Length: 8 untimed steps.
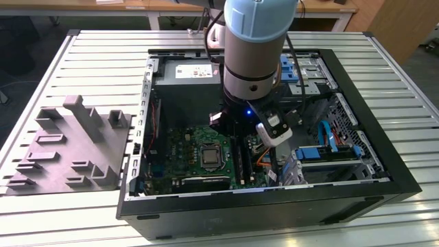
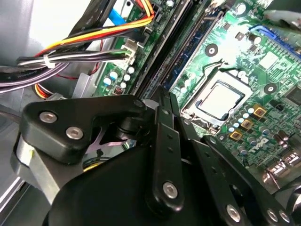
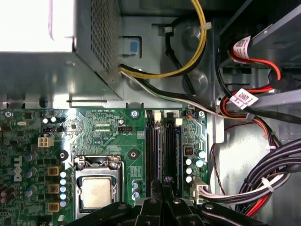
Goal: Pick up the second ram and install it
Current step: 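Insert the second ram into the second slot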
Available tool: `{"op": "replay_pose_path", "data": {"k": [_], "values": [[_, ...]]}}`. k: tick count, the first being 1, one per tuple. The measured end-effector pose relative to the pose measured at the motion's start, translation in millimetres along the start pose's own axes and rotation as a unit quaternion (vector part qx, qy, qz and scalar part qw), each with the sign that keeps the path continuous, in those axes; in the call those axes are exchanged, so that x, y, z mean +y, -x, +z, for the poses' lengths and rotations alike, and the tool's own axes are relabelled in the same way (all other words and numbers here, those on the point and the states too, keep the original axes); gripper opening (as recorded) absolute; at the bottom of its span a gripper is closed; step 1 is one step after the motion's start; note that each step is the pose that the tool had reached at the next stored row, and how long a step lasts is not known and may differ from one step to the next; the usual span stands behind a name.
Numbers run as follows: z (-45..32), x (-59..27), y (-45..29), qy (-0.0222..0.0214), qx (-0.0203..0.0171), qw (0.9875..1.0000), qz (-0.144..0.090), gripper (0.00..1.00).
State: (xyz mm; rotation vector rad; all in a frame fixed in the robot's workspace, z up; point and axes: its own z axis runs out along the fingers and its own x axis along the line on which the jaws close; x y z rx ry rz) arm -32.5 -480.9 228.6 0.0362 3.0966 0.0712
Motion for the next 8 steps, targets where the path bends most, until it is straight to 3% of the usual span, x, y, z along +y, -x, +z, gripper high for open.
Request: {"op": "replay_pose_path", "data": {"k": [2, 3, 6, 8], "values": [[-0.8, 0.3, 0.0, -0.0017, -0.0001, 1.0, 0.0, 0.11], [-1.0, 0.3, 0.0, -0.0056, -0.0002, 1.0, 0.0, 0.11], [-1.1, 0.5, 0.0, -0.0244, -0.0007, 0.9997, 0.0, 0.11], [-1.6, 1.1, 0.0, -0.0265, -0.0006, 0.9996, 0.0, 0.11]]}}
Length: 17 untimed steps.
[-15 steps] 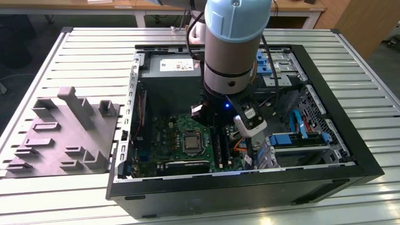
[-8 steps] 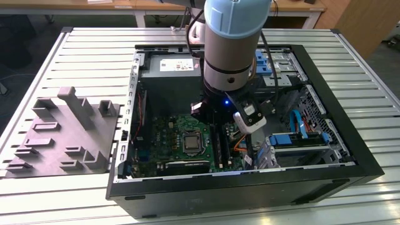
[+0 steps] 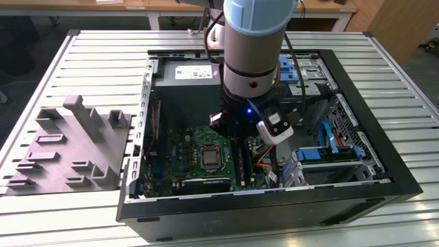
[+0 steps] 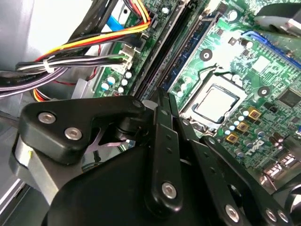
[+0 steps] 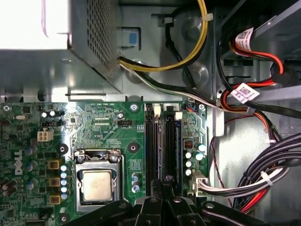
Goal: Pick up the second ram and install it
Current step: 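Insert the second ram into the second slot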
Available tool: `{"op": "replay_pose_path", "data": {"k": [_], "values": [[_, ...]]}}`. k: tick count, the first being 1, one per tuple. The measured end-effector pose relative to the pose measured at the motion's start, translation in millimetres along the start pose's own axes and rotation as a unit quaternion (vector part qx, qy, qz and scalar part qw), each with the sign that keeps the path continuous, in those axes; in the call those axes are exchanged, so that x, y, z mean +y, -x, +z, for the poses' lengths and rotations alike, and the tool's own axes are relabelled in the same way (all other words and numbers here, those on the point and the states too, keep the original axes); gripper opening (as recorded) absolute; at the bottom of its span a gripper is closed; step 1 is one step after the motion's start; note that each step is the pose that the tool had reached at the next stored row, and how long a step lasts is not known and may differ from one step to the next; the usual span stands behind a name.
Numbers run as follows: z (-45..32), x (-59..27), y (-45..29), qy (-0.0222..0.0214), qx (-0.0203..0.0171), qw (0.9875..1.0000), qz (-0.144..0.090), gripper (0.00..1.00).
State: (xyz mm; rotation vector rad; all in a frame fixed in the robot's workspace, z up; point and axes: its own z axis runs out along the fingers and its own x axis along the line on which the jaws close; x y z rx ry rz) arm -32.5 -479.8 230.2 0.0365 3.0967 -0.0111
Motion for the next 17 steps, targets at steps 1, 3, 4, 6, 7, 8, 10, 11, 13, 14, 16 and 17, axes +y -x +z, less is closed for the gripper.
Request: {"op": "replay_pose_path", "data": {"k": [1, 3, 4, 6, 7, 8, 10, 11, 13, 14, 16, 17], "values": [[-0.4, 0.4, 0.0, -0.0003, 0.0, 1.0, 0.0, 0.11], [-2.0, 1.1, 0.0, -0.0008, 0.0, 1.0, 0.0, 0.11], [-3.0, 1.5, 0.1, -0.001, 0.0, 1.0, 0.0, 0.11], [-5.1, 2.0, 0.2, -0.0018, 0.0, 1.0, 0.0, 0.11], [-5.9, 2.3, 0.2, -0.0019, -0.0001, 1.0, 0.0, 0.11], [-6.4, 2.5, 0.2, -0.0023, 0.0, 1.0, 0.0, 0.11], [-6.4, 2.4, 0.2, -0.0033, -0.0001, 1.0, 0.0, 0.11], [-6.2, 2.5, 0.2, -0.0037, -0.0001, 1.0, 0.0, 0.11], [-6.0, 2.5, 0.2, -0.0039, -0.0001, 1.0, 0.0, 0.11], [-5.8, 2.6, 0.2, -0.0039, -0.0001, 1.0, 0.0, 0.11], [-4.4, 2.6, 0.1, -0.0037, -0.0001, 1.0, 0.0, 0.11], [-4.0, 2.6, 0.1, -0.0038, -0.0001, 1.0, 0.0, 0.11]]}}
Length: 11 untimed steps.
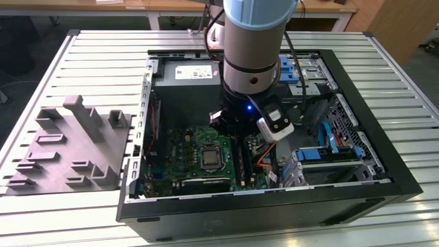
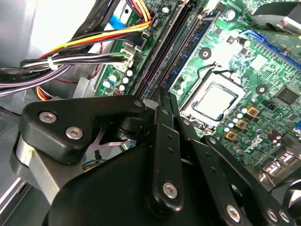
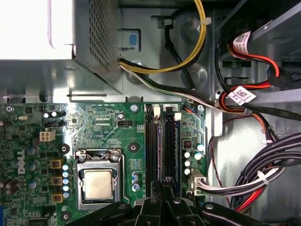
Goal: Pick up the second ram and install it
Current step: 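Insert the second ram into the second slot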
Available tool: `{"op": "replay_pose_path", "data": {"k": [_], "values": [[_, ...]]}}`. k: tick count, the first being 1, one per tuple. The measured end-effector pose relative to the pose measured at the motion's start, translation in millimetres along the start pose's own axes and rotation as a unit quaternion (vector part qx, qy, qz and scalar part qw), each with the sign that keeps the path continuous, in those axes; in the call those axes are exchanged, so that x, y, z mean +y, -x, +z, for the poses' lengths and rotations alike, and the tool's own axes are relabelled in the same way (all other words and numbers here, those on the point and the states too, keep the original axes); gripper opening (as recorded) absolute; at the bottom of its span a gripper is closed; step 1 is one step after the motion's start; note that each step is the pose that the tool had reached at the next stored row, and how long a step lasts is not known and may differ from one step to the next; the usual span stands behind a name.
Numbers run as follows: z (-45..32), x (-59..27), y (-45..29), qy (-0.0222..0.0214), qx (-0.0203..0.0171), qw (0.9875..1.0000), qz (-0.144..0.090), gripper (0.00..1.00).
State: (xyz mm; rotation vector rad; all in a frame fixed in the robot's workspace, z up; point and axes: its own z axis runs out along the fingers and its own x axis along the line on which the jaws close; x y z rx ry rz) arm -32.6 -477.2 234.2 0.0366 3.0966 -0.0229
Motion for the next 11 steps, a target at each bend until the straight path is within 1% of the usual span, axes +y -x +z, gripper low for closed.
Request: {"op": "replay_pose_path", "data": {"k": [11], "values": [[2.4, 0.1, -0.1, 0.0001, 0.0, 1.0, 0.0, 0.11]]}}
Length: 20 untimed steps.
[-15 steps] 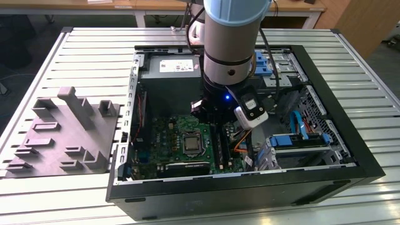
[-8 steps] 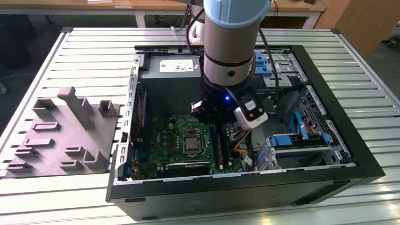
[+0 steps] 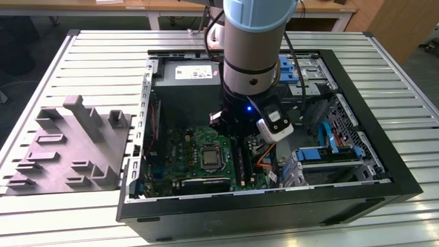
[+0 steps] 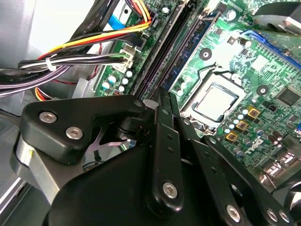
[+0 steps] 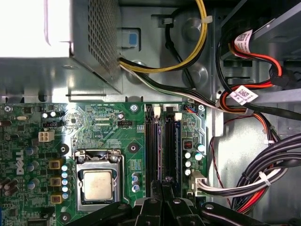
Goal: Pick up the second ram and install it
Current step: 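Insert the second ram into the second slot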
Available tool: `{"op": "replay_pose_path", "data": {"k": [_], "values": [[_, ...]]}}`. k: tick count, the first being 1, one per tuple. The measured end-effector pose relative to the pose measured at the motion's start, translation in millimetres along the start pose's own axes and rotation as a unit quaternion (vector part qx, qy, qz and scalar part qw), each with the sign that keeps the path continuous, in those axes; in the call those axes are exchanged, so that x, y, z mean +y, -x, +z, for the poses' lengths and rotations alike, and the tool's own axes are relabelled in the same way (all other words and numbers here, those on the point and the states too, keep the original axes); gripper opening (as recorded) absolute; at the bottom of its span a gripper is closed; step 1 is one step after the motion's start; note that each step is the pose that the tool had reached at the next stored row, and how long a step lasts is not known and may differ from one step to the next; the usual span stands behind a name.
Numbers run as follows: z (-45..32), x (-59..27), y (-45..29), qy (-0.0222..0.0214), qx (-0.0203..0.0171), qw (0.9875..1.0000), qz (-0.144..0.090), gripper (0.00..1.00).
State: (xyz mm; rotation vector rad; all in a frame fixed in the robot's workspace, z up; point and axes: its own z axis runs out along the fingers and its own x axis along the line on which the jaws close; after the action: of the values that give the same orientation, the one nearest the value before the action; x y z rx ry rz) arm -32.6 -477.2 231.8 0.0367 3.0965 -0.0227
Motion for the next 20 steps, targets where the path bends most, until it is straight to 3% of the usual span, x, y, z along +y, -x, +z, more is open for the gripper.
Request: {"op": "replay_pose_path", "data": {"k": [20], "values": [[5.6, 0.8, -0.5, -0.0003, 0.0, 1.0, 0.0, 0.11]]}}
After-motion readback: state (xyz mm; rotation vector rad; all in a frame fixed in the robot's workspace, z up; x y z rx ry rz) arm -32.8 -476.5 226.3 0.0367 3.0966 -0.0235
